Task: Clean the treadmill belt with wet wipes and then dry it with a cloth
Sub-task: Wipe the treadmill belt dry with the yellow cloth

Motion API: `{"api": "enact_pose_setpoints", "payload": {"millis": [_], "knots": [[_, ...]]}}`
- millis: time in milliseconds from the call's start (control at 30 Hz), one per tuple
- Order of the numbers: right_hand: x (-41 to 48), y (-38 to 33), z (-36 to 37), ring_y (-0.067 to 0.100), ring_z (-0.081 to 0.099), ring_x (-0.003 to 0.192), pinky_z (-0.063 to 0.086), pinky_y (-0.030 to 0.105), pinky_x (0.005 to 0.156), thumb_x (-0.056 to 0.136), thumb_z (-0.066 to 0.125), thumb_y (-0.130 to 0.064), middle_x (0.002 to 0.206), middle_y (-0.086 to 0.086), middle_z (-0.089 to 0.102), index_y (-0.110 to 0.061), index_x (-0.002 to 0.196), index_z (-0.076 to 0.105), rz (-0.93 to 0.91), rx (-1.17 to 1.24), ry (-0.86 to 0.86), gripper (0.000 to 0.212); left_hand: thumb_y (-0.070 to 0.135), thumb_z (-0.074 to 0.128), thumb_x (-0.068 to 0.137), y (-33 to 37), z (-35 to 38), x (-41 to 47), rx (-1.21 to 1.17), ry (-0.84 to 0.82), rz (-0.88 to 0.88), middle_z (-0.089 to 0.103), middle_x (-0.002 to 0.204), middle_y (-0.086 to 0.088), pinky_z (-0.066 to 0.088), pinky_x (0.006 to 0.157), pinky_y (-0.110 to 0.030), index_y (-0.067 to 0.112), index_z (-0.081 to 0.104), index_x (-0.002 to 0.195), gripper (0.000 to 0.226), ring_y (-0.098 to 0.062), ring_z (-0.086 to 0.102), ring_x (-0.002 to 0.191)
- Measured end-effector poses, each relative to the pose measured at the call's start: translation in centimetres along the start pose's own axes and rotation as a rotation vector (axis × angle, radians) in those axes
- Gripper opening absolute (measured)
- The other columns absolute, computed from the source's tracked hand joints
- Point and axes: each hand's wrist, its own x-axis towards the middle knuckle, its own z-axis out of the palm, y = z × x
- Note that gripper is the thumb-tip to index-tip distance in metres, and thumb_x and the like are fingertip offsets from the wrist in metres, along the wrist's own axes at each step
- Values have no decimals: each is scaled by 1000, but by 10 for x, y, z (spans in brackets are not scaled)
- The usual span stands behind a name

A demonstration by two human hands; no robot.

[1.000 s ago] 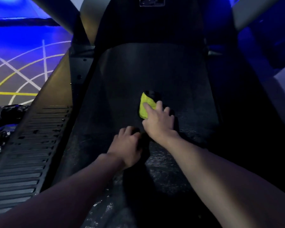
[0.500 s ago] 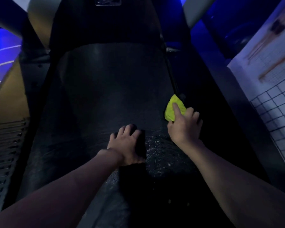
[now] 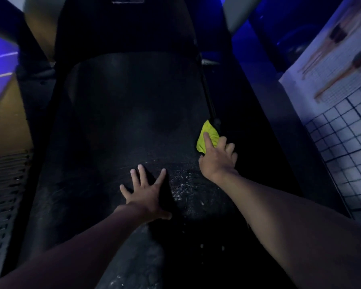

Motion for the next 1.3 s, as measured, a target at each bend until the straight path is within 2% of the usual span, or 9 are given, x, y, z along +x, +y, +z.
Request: {"api": "enact_pose_setpoints", "payload": {"millis": [267,433,567,667,767,867,1033,1200,1300], "knots": [[6,7,0,30,27,118,29,41,98,102,45,-41,146,11,11,-38,154,-8,-24,2,-72,74,26,71,86,20,15,-18,42,52,-9,-26,158,-13,14,108,-73,39,-6,153,103,-44,-21,144],[7,1,6,31,27,121,28,41,100,100,48,-37,150,12,9,-38,154,-5,-5,9,-31,76,54,77,72,16,19,-16,27,-45,2,-42,151,-9,5,108,-73,39,-19,150,125,-43,-32,139],[1,11,8,33,32,122,31,41,102,98,46,-43,147,17,23,-31,156,5,-116,-41,114,72,53,79,70,17,26,-18,32,21,25,-41,152,-11,1,108,-75,37,-21,150,129,-44,-34,138],[-4,9,5,35,39,118,40,42,93,95,52,-42,138,17,34,-31,156,13,-87,-22,117,73,55,79,69,14,28,-19,35,81,41,-35,155,-10,2,109,-73,38,-16,151,127,-42,-30,141],[-15,7,4,36,42,115,42,39,76,92,56,-44,134,17,37,-31,154,12,-86,22,72,77,50,84,64,4,25,-18,-46,149,57,-21,160,-5,10,113,-67,33,-4,154,127,-37,-14,148],[-23,14,9,36,42,117,45,41,84,94,51,-51,137,18,36,-29,156,8,-132,-5,101,79,41,87,64,-27,11,-18,-74,234,-10,-8,160,-9,26,116,-52,20,9,153,119,-36,14,147],[-26,7,23,38,44,118,40,42,97,98,40,-52,153,22,24,-33,157,8,-104,-83,191,70,54,85,59,-71,6,-27,-48,35,-139,-38,154,-5,17,104,-76,59,-16,142,131,-43,-24,143],[-25,-22,24,41,44,115,42,48,93,96,49,-47,146,18,29,-35,154,20,6,3,193,65,41,89,61,-75,11,-27,-42,82,-93,-36,155,-5,16,102,-77,58,-15,144,134,-43,-24,143],[-26,-43,28,43,43,115,42,48,93,95,50,-46,144,17,29,-33,153,23,-9,49,166,65,42,90,57,-80,14,-28,-74,129,-90,-28,158,-1,14,104,-76,43,-9,151,137,-39,-21,145]]}}
